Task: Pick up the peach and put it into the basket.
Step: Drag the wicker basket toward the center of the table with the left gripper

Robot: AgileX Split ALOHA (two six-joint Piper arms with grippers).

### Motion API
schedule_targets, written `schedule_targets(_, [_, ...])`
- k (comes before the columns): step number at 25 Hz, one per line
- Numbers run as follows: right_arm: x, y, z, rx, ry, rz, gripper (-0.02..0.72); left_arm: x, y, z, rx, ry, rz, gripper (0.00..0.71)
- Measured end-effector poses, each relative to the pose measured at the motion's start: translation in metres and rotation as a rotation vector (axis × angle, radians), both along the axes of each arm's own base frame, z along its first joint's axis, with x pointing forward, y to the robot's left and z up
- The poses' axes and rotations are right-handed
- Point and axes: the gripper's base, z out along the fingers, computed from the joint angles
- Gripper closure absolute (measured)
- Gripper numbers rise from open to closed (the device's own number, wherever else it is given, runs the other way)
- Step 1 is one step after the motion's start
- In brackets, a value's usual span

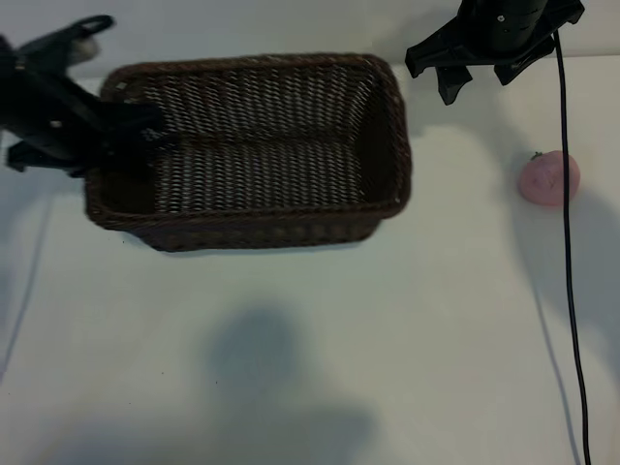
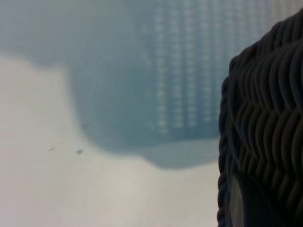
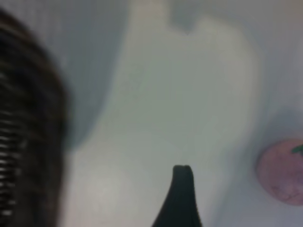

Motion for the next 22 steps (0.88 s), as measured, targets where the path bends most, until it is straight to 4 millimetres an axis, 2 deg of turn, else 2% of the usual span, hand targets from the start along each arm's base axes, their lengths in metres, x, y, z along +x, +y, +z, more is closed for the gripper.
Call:
schedule_targets(5, [0.0,0.0,0.0,0.0,0.0,0.0,0.104,0.016,-0.02,-0.019,0.001,0.026,-0.033,0.605])
schedule_targets(9, [0.0,0.0,0.0,0.0,0.0,0.0,0.104,0.027,-0.028,-0.033,0.002,0.022,-0.03,0.605])
schedule_targets(17, [0.0,0.0,0.0,0.0,0.0,0.0,0.104,0.039,-0.029,-0.065,0.011,0.054,-0.012,0.605])
schedule_targets(22, [0.0,0.0,0.0,0.0,0.0,0.0,0.104,0.04,-0.03,-0.07,0.01,0.056,-0.018,0.607])
